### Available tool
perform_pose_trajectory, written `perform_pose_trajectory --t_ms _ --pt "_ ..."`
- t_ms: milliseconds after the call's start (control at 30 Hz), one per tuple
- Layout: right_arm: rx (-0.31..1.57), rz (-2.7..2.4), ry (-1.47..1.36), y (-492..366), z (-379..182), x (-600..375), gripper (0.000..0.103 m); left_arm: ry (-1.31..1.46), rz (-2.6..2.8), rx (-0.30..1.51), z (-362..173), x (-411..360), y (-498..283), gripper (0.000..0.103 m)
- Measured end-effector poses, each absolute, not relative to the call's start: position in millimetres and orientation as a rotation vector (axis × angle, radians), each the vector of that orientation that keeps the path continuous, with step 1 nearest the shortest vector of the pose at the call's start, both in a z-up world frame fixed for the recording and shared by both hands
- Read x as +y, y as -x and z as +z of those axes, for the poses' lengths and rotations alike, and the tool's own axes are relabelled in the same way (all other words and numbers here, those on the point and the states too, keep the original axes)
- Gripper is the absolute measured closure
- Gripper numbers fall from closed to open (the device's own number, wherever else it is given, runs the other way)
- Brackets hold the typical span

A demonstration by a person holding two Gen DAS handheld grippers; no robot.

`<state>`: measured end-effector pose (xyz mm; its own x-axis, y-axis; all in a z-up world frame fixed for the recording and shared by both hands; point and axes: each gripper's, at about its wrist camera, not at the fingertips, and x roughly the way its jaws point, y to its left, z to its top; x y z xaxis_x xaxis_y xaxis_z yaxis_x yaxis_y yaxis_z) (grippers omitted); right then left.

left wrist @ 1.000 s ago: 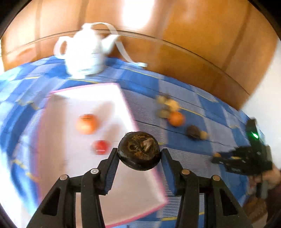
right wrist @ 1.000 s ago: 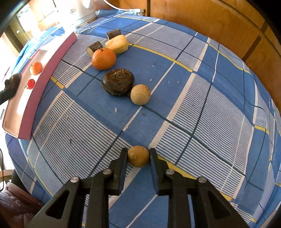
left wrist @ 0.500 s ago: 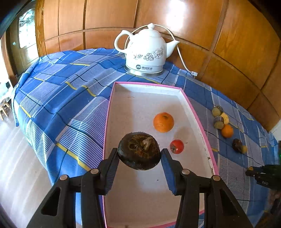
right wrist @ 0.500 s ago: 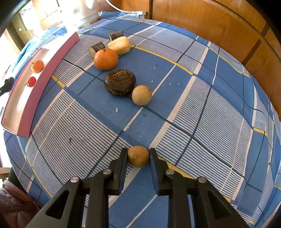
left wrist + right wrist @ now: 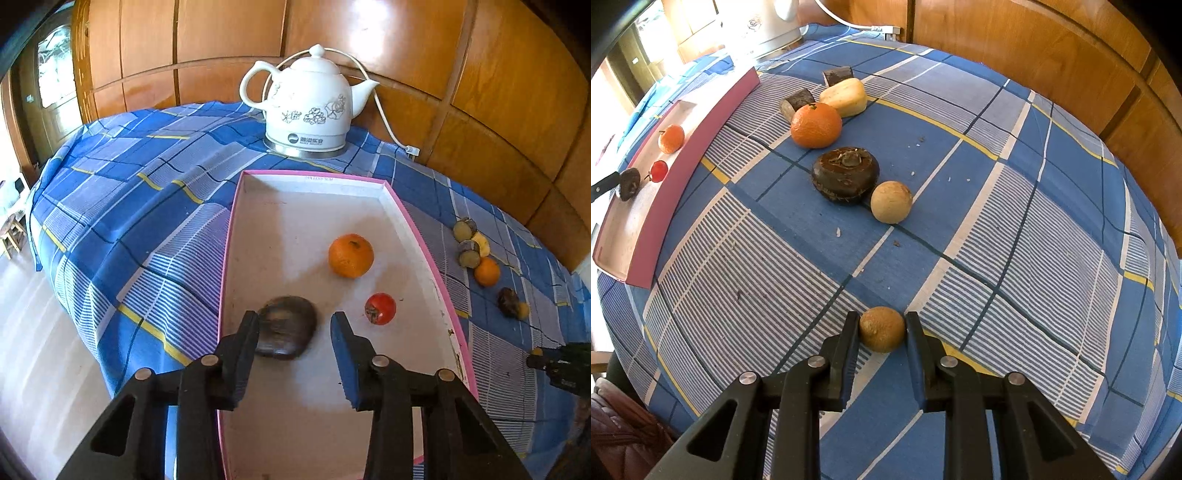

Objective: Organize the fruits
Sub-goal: 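Withdraw the open left tool from the tray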

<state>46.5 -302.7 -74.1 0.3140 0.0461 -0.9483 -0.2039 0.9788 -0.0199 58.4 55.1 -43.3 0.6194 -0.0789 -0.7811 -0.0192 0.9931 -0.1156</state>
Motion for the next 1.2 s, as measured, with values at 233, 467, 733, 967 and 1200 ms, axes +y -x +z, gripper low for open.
perform_pose_trajectory --t_ms 233,467,733,967,1200 --pt "1.241 0.167 0.152 -48 -73 -302 0.079 0.127 -0.033 0.905 -44 56 -53 0.062" --pt "1.239 0.165 0.16 -49 -72 -301 0.079 0.138 -0.043 0.924 -49 49 -47 0.061" --pt "1.237 0.162 0.164 -48 -71 -299 0.079 0.128 -0.055 0.912 -47 41 -39 0.054" --pt "1.233 0.156 0.174 -48 -72 -297 0.079 0.115 -0.064 0.897 -43 37 -34 0.053" --pt "1.23 0.152 0.172 -45 -69 -296 0.079 0.119 -0.062 0.893 -42 38 -31 0.05"
